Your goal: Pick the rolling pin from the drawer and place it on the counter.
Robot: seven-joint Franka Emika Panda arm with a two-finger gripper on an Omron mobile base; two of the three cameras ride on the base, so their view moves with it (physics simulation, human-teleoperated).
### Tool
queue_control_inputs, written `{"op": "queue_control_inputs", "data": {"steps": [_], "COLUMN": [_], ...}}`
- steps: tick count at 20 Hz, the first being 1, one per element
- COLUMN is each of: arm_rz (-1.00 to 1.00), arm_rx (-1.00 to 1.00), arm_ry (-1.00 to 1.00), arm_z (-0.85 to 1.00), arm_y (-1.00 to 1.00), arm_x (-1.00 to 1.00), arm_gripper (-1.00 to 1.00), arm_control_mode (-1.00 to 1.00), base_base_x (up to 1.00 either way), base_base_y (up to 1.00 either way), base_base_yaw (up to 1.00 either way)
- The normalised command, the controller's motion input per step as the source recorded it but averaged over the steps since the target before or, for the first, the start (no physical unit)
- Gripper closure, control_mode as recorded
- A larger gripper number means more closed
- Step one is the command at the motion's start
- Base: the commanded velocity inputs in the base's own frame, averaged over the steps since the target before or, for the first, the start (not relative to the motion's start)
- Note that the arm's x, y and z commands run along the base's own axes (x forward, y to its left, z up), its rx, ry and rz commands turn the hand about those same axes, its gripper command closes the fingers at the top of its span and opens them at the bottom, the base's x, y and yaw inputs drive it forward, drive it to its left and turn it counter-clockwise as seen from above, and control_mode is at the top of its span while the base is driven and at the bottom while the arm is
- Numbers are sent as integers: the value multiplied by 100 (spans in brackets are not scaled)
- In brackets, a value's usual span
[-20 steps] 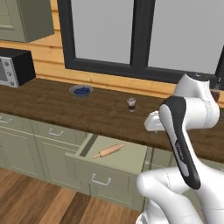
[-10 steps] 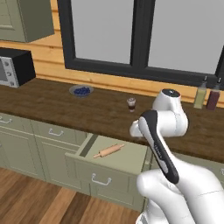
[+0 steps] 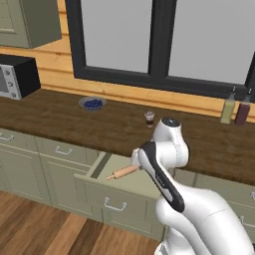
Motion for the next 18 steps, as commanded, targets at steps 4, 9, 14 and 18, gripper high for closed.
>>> {"op": "queue_control_inputs", "data": {"steps": [4,9,14,18], "arm_rz": [-4,-10,-14,-11], "arm_rx": [0,0,-1,0], "arm_ry": [0,0,0,0], "arm_z": [-41,-34,-31,-25], "arm_y": [18,3,0,0], "arm_x": [12,17,29,38], "arm_gripper": [-100,-100,-100,-100], "arm_control_mode": [-100,-100,-100,-100], "base_base_x": [0,0,0,0], "base_base_y": [0,0,0,0], "base_base_yaw": [0,0,0,0]}}
